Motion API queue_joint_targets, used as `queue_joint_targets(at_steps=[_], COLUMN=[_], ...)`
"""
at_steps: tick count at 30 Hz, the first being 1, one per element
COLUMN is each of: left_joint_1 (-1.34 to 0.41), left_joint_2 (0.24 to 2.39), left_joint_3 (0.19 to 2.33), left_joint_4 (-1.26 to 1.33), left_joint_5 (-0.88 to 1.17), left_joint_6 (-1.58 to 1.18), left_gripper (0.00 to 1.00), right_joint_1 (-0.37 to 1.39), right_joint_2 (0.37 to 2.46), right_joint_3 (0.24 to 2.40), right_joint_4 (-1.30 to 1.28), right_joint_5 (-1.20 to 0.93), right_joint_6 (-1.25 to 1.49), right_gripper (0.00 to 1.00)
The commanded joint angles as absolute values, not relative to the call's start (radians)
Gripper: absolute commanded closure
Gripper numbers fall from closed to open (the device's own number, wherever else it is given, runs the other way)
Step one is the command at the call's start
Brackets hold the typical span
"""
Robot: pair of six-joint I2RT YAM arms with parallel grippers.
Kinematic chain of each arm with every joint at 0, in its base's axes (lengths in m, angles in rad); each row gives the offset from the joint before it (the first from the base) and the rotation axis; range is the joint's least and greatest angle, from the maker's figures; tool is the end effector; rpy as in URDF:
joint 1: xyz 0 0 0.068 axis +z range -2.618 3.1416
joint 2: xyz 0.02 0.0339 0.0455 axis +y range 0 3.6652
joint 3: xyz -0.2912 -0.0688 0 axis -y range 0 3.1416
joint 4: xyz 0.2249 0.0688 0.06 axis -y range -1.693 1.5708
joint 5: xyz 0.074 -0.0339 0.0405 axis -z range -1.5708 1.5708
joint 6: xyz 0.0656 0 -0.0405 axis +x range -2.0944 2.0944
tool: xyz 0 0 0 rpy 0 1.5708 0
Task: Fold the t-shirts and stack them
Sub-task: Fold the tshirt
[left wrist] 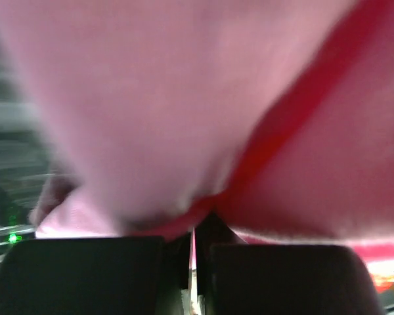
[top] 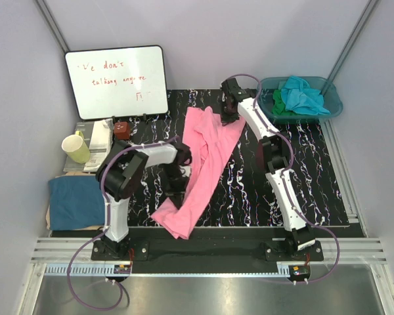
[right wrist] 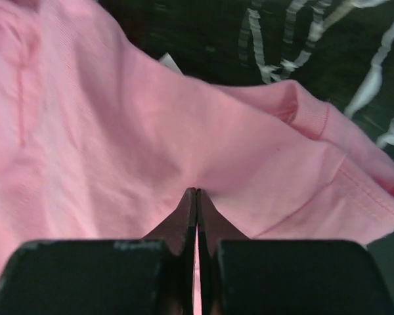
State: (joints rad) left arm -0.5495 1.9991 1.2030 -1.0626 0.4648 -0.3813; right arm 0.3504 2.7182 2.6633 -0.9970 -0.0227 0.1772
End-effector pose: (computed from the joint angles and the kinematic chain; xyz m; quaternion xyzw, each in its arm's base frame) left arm 0.2434 -0.1836 0.1325 -0.0480 -0.9624 0.1410 0.2270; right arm 0.5467 0.2014 0.1595 -0.0865 0.9626 0.0775 0.2448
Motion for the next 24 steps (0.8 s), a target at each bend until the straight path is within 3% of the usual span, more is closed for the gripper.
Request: queue_joint_targets(at_steps=[1, 6, 13, 20, 24], left_joint_1=[-0.71, -0.746, -0.625, -0.554, -0.538], left_joint_2=[1.968, 1.895, 1.841, 1.896, 1.905], left_joint_3=[1.241, 1.282, 1.428, 1.522, 1.535], left_joint_4=[-0.991, -1.008, -1.161, -1.215, -1.216], left_joint_5=[0.549, 0.5, 0.218, 0.149, 0.152], left_joint_6=[-0.478, -0.528, -0.482, -0.426, -0.42], left_gripper=[1.0, 1.0, 1.0, 1.0, 1.0], right_joint_1=[0.397, 0.397, 0.39, 0.373, 0.371], right_joint_2=[2.732, 2.68, 2.432, 2.26, 2.273], right_joint_3=[2.72, 2.712, 2.421, 2.169, 2.12], right_joint_4=[-0.862, -0.851, -0.856, -0.887, -0.885], right_joint_5=[-0.107, -0.126, -0.006, 0.086, 0.115], right_joint_6=[0.132, 0.173, 0.181, 0.213, 0.196], right_gripper=[1.0, 1.0, 1.0, 1.0, 1.0])
